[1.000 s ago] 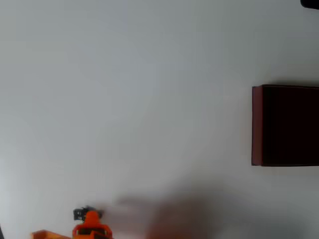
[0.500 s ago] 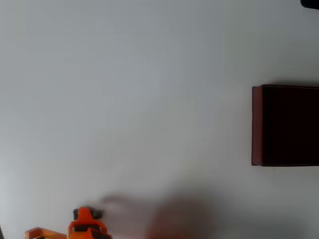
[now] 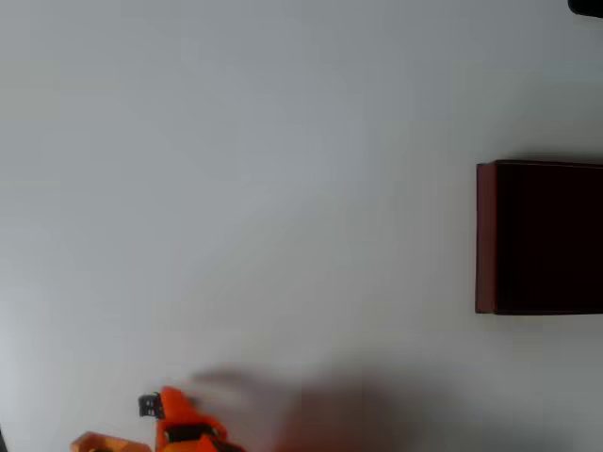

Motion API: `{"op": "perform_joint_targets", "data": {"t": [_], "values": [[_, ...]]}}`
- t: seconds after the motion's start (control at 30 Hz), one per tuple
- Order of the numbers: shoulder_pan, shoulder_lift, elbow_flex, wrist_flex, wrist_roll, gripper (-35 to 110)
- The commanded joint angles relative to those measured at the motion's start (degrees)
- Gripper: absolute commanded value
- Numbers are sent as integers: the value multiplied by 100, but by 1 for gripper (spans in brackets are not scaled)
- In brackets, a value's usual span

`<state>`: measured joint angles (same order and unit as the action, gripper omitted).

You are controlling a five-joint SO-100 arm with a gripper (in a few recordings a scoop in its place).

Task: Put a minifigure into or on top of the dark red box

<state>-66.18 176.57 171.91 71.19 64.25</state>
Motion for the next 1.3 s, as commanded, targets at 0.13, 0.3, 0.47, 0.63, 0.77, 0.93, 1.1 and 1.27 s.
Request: {"op": "perform_joint_targets", "data": {"t": [0.13, 0.3, 0.47, 0.63, 0.77, 0.93, 1.1, 1.27], "values": [[-9, 1775, 431, 835, -44, 25], [-97, 1846, 457, 817, -97, 25], [-158, 1811, 492, 659, -149, 25], [-220, 1635, 457, 527, -237, 25], [-193, 431, 149, -18, -264, 25], [-149, -1617, -501, -773, -334, 24], [-158, -1916, -642, -809, -413, 25], [0, -2241, -738, -861, -466, 25]]}}
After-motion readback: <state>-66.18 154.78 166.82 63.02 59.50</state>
